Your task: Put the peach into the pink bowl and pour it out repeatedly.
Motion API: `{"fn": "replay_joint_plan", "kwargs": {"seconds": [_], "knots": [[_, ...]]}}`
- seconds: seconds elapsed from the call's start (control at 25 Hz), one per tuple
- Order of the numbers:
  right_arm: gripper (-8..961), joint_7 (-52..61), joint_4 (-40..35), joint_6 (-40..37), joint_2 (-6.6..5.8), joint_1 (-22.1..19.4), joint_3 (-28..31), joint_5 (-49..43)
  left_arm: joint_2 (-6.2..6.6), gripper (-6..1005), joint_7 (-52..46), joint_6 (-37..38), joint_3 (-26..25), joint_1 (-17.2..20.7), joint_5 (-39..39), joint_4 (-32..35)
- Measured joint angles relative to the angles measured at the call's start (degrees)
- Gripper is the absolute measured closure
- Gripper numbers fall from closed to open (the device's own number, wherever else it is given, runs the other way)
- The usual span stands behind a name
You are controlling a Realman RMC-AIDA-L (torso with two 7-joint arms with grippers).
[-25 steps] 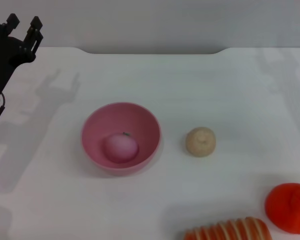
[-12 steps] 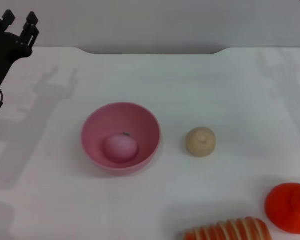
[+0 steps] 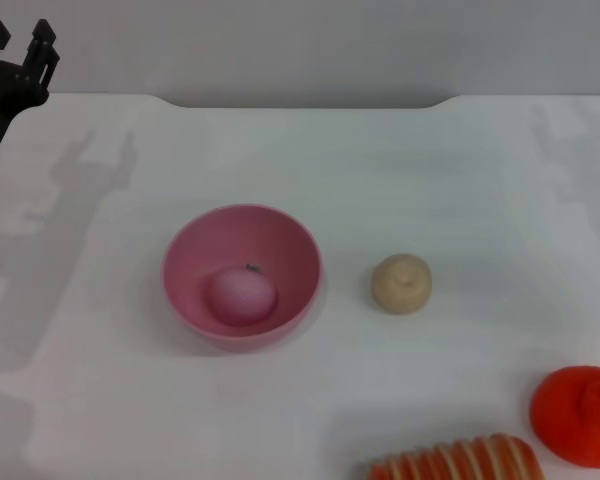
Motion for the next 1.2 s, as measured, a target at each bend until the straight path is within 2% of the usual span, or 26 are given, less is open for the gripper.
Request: {"fn": "replay_joint_plan", "kwargs": {"seconds": [0.32,0.96,1.2], "knots": [[335,-0.97,-1.01,0.42,-0.54,-2.31,0.24,0.00,0.00,454,0.02,0.80,0.00,-0.10,0.01,0.20],[335,-2.01,-1.13,1.49,-0.70,-2.30,2.14,0.00,0.13,454,-0.31,0.52,0.41,0.24,0.03,0.07],[335,-2.01,-1.11,1.78,-0.90,-2.47,1.65,-0.01,0.09,454,-0.33,0.09,3.44,1.17,0.52,-0.20]]}}
